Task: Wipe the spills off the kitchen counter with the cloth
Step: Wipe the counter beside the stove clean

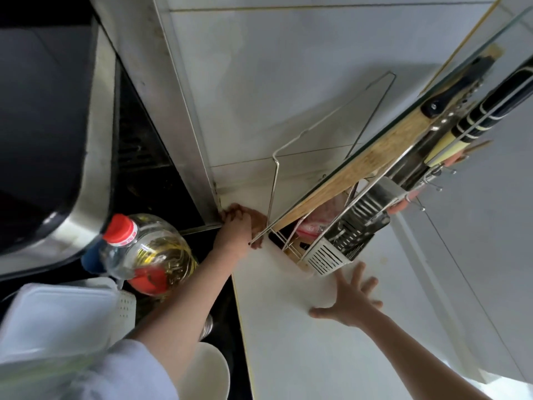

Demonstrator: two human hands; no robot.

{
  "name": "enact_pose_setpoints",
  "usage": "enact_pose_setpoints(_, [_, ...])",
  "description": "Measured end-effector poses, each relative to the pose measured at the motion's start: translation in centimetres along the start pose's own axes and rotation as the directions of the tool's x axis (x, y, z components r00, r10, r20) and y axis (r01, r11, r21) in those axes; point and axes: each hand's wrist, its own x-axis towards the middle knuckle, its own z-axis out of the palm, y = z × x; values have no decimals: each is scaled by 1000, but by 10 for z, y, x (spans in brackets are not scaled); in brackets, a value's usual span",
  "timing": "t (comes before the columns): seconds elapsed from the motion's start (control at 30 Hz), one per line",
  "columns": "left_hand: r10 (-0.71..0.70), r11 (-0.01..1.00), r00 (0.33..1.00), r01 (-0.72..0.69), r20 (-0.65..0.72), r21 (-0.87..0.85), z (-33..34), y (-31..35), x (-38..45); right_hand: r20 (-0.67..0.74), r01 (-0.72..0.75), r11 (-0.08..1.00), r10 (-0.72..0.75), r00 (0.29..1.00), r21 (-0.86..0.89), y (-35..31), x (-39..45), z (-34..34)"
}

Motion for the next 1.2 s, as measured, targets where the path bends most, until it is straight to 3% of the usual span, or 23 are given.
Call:
enact_pose_setpoints(0.07, [77,987,996,-81,34,141,15,-4,-15,5,6,1000,-6,1000,-5,0,-1,0])
enact_pose_setpoints(0.13, [103,982,993,-109,49,152,19,-4,-20,12,10,1000,-10,1000,-4,-1,1,0])
enact_pose_setpoints(0.33, [-16,995,997,24,-81,100,0,3,35,22,0,1000,0,1000,-16,-2,4,-1])
enact_pose_setpoints(0.47, [-6,966,1000,1,16,258,-1,7,14,14,18,1000,-18,1000,-21,-1,1,-1])
enact_pose_setpoints(0.6, [18,974,995,-40,98,222,12,1,-45,2,31,1000,-31,1000,4,-5,-6,-7])
enact_pose_setpoints(0.83, [118,911,969,-192,215,364,47,24,-123,1,30,999,-30,1000,22,-6,-17,-8])
enact_pose_setpoints(0.93, [70,894,990,-119,126,432,69,28,-152,-12,42,999,-42,999,20,-5,-18,-6])
enact_pose_setpoints(1.03, [53,944,998,-40,-31,329,52,20,-109,-13,49,999,-49,999,21,-4,-15,-5])
enact_pose_setpoints(1.13, [-14,960,998,-1,53,281,25,13,-51,-16,33,999,-33,999,25,-4,-11,-5])
enact_pose_setpoints(1.2, [-1,964,1000,1,0,268,33,4,-37,-24,48,999,-48,999,6,-2,-7,-2])
